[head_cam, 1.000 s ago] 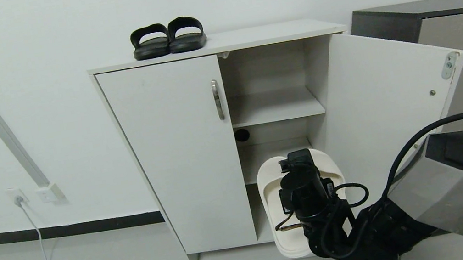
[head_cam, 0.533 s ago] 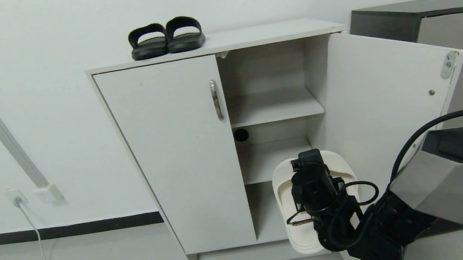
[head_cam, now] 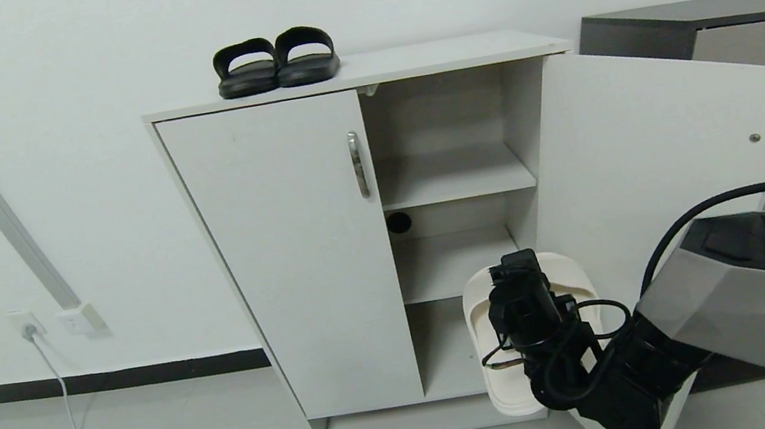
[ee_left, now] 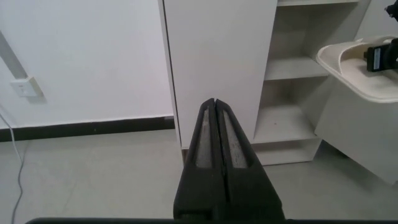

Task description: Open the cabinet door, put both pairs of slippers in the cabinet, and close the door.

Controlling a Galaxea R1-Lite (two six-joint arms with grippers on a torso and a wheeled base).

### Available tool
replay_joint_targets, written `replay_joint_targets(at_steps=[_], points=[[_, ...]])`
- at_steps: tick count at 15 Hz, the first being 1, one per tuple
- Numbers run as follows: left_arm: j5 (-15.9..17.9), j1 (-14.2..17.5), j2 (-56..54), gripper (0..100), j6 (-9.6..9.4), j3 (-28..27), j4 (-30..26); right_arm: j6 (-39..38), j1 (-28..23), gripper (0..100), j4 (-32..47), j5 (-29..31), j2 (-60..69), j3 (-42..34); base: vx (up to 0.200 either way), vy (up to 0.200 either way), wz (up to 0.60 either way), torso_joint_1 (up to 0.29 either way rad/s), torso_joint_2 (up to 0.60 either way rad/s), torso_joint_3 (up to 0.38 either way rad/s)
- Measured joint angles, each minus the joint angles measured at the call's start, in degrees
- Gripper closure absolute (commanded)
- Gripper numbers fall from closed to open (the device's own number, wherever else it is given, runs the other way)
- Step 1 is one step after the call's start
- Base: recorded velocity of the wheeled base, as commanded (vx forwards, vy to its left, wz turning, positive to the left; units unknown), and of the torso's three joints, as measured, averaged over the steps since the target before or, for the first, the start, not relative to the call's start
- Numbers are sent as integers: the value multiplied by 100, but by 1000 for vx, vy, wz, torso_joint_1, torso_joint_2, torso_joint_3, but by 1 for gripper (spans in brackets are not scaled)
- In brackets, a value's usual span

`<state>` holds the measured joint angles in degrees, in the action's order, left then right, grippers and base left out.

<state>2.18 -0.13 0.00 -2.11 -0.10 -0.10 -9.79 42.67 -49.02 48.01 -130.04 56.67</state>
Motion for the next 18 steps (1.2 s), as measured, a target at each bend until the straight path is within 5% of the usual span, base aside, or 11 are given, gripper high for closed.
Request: replay_joint_targets(at_steps=[7,18], points=[[-27,2,0,100,107,0,0,-28,377,100,-433,-594,-63,-48,0,0,0,0,0,0],[-27,4,0,100,105,0,0,-384,197,100,-552,-624,-1092,997,0,0,0,0,0,0]])
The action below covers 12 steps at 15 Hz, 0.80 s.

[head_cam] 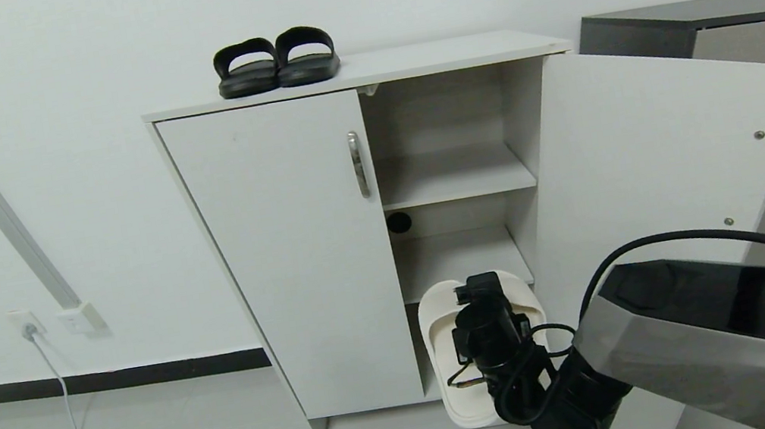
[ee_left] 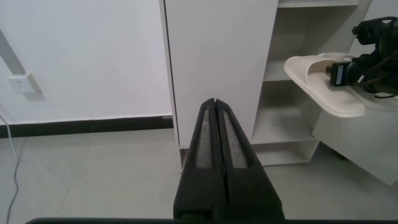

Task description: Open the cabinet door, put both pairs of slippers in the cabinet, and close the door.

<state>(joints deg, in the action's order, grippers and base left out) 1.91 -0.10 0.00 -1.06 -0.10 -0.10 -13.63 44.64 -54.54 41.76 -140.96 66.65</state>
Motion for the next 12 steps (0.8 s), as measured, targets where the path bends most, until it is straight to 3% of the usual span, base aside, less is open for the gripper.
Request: replay_joint_targets(at_steps=[4,12], points=[[2,-1,0,100,2,0,0,13,0,100,-212,20,-236,190,0,0,0,1,1,-24],[2,-1,0,100,-17,0,0,46,-5,100,-217,68,-505,322,0,0,0,4,2,-179]])
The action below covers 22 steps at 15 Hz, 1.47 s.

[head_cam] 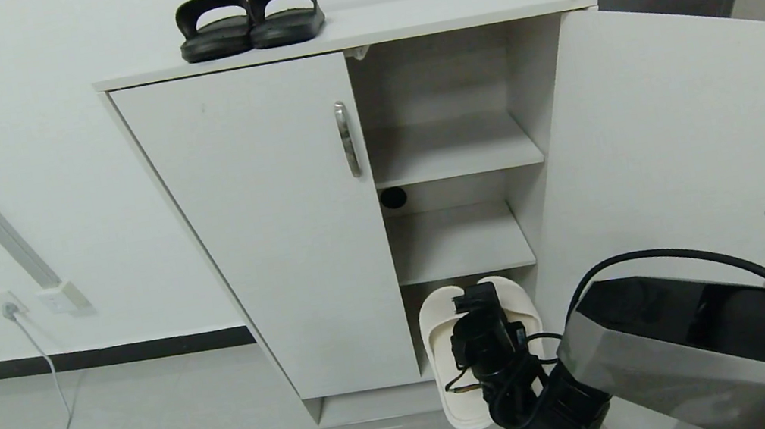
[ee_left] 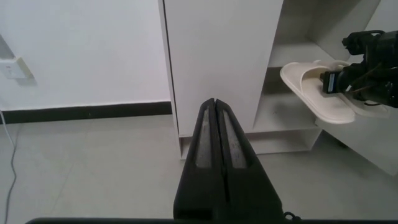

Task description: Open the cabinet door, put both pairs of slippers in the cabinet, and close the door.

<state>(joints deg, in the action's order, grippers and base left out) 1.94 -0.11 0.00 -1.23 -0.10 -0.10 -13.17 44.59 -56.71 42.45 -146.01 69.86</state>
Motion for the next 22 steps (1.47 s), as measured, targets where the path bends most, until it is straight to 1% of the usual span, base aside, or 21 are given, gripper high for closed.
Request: replay_joint_targets(at_steps=[3,5,7,9,16,22], points=[[0,1,0,100,9,0,0,121,0,100,-240,208,-79,34,0,0,0,2,2,-57],[0,1,0,100,11,0,0,457,-24,100,-879,266,-124,48,0,0,0,0,0,0],[-2,1,0,100,11,0,0,980,-61,100,-1697,271,-168,-21,0,0,0,0,0,0],[0,1,0,100,20,0,0,1230,-102,100,-1996,260,-229,-66,0,0,0,0,0,0],[-2,0,0,100,17,0,0,1248,-143,100,-2026,244,-389,-74,0,0,0,0,0,0],[-2,-2,0,100,20,0,-4,1246,-195,100,-2031,239,-413,-52,200,0,0,2,2,5]])
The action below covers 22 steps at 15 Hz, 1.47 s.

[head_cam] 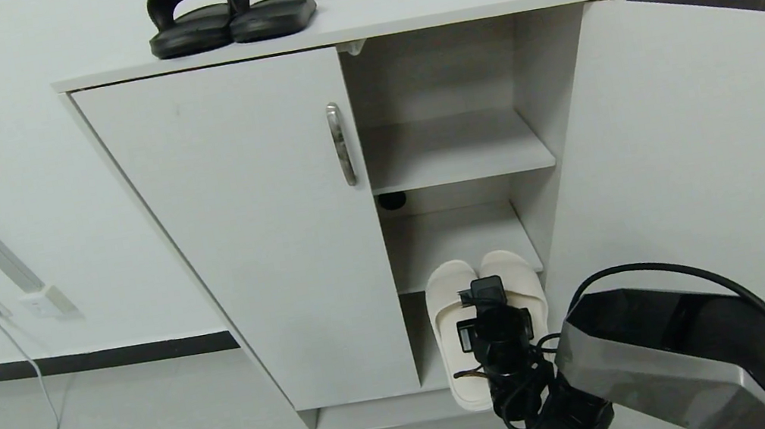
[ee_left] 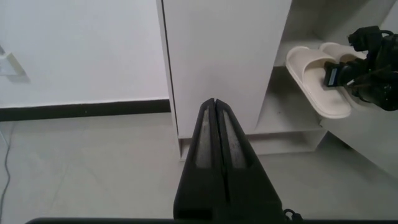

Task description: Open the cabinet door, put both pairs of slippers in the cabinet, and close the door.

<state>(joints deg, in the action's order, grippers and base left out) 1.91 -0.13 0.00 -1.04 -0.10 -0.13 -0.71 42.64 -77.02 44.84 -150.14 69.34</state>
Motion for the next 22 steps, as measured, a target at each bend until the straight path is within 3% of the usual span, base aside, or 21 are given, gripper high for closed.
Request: replay_joint_targets(at_steps=[6,9,16,22], points=[[0,4,0,100,6,0,2,2,7,100,0,-34,0,9,200,0,0,3,2,3],[-22,6,0,100,15,0,2,6,-54,100,24,-371,0,76,0,0,0,0,0,0],[-35,4,0,100,17,0,4,-416,-295,100,1596,-885,0,817,0,0,0,0,0,0],[-33,4,0,100,15,0,4,-383,-513,100,2026,-892,-284,1897,0,0,0,0,0,0]])
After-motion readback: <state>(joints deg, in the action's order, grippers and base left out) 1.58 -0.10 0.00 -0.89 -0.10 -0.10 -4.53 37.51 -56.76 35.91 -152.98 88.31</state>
